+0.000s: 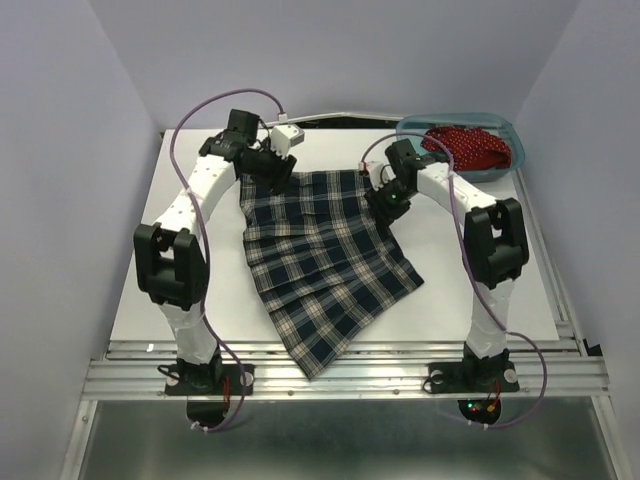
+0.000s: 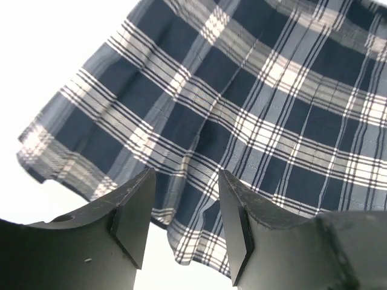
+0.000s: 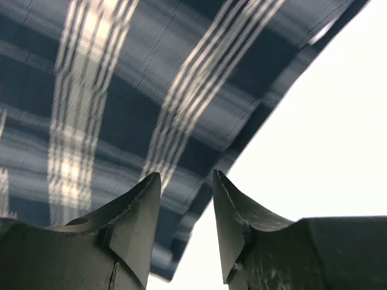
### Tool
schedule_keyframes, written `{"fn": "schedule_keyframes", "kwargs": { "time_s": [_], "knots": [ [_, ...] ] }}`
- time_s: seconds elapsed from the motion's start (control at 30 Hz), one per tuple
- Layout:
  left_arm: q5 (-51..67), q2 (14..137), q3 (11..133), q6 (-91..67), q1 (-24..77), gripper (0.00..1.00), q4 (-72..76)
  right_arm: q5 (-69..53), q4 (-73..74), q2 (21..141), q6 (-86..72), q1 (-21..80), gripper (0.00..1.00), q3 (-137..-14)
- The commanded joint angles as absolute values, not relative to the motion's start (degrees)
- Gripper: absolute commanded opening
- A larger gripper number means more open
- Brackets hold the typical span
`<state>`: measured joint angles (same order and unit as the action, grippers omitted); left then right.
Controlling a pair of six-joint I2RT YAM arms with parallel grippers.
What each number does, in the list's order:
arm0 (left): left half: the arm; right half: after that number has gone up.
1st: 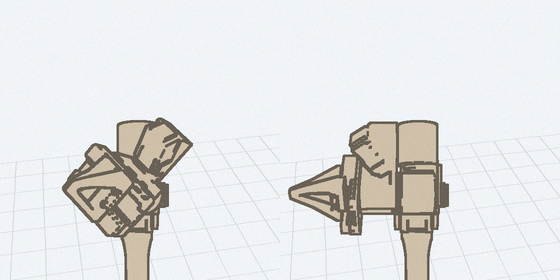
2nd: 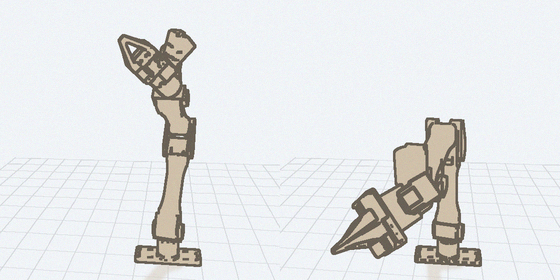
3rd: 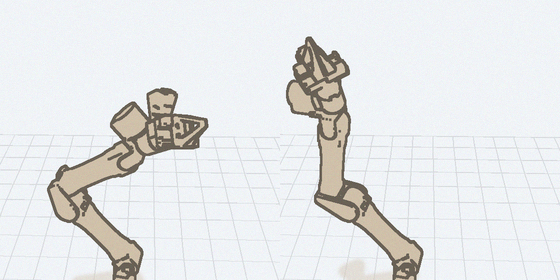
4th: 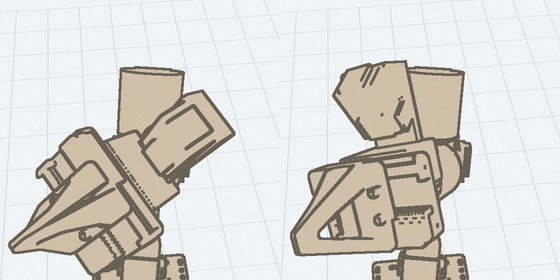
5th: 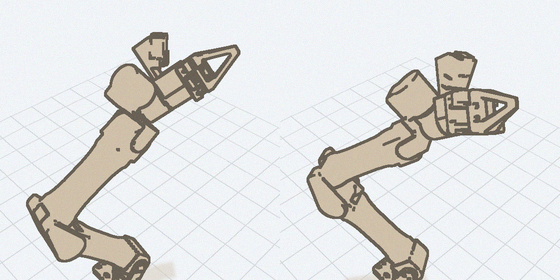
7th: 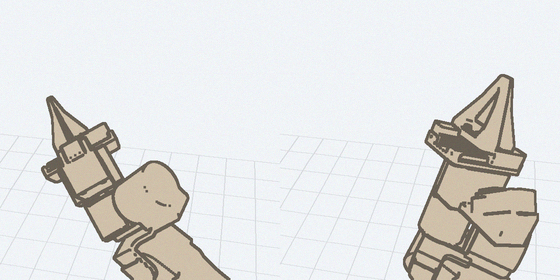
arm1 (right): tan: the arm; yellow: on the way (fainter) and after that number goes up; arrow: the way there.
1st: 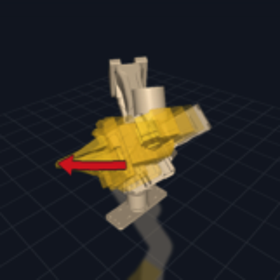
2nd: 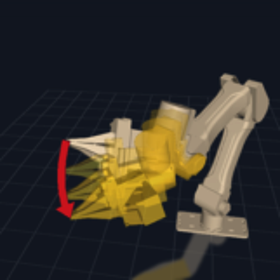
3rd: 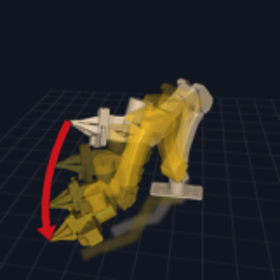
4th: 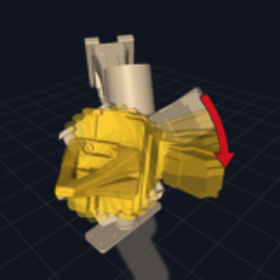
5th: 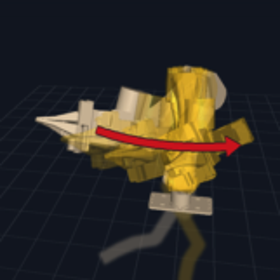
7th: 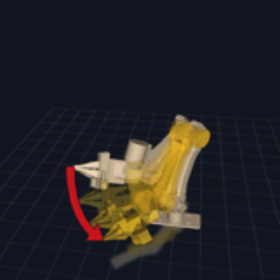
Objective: Fold and stack the skirts
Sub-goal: Fold the skirt
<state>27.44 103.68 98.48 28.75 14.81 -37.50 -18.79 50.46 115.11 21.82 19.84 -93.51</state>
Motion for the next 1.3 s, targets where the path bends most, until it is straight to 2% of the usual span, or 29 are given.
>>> {"fn": "schedule_keyframes", "kwargs": {
  "time_s": [0.0, 0.13, 0.23, 0.43, 0.53, 0.63, 0.67, 0.7, 0.8, 0.93, 1.1, 1.27],
  "knots": [
    [26.11, 105.03, 93.00, 27.08, 15.47, 0.57, -34.31, -16.79, 47.81, 117.94, 21.97, 19.42, 0.46, -100.28],
    [23.73, 108.44, 90.96, 24.79, 15.56, 0.55, -32.96, -16.96, 49.03, 123.21, 23.37, 18.90, 0.46, -104.84],
    [23.21, 110.65, 90.27, 24.79, 16.17, 0.54, -32.52, -18.01, 50.53, 124.36, 25.31, 18.90, 0.45, -103.46],
    [27.24, 110.13, 91.66, 25.75, 16.00, 0.52, -32.08, -19.86, 51.68, 121.83, 32.07, 18.90, 0.42, -87.21],
    [30.49, 109.16, 96.31, 25.84, 14.16, 0.60, -32.78, -20.38, 51.68, 118.75, 33.75, 18.90, 0.42, -84.55],
    [33.48, 109.68, 101.84, 24.18, 11.79, 0.68, -31.56, -24.93, 52.29, 116.38, 30.43, 18.37, 0.48, -92.26],
    [34.97, 110.04, 103.08, 23.47, 9.69, 0.71, -29.99, -26.35, 52.29, 116.19, 28.84, 17.67, 0.62, -95.33],
    [35.42, 110.56, 104.14, 22.16, 8.62, 0.73, -28.93, -27.85, 52.29, 116.19, 27.18, 17.14, 0.68, -98.67],
    [37.69, 114.42, 110.98, 18.64, 4.94, 0.75, -27.17, -31.99, 50.20, 118.38, 17.01, 15.12, 0.76, -112.20],
    [37.62, 121.71, 117.05, 13.72, 2.11, 0.75, -24.00, -30.16, 43.43, 123.91, 8.55, 12.14, 0.82, -123.38],
    [37.36, 126.73, 119.00, 9.15, 0.88, 0.75, -18.47, -26.19, 37.54, 134.09, 2.47, 9.76, 0.84, -133.22],
    [37.35, 129.63, 119.00, 7.21, 0.53, 0.75, -16.26, -31.53, 34.46, 138.08, 3.34, 9.14, 0.84, -132.81]
  ]
}}
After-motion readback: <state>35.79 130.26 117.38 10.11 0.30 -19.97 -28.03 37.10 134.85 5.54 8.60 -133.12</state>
